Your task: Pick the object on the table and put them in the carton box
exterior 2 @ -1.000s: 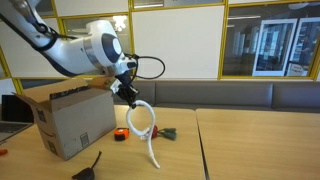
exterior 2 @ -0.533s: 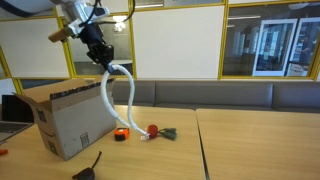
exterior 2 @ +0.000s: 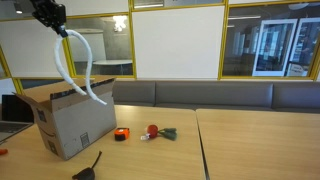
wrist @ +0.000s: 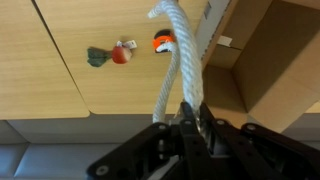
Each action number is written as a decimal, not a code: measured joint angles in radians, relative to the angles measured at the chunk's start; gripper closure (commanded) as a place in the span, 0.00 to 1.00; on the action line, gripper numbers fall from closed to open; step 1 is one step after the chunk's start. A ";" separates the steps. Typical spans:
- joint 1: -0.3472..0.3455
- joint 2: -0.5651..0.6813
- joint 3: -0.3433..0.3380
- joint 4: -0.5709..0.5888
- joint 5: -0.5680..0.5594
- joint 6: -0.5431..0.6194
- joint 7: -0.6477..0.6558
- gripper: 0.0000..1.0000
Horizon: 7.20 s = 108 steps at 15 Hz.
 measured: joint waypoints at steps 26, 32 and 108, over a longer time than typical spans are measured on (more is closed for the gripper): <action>0.156 0.814 -0.046 0.629 0.252 -0.023 -0.263 0.96; 0.156 0.933 -0.062 0.655 0.328 -0.026 -0.279 0.64; -0.207 0.777 -0.352 0.066 0.476 0.527 0.061 0.00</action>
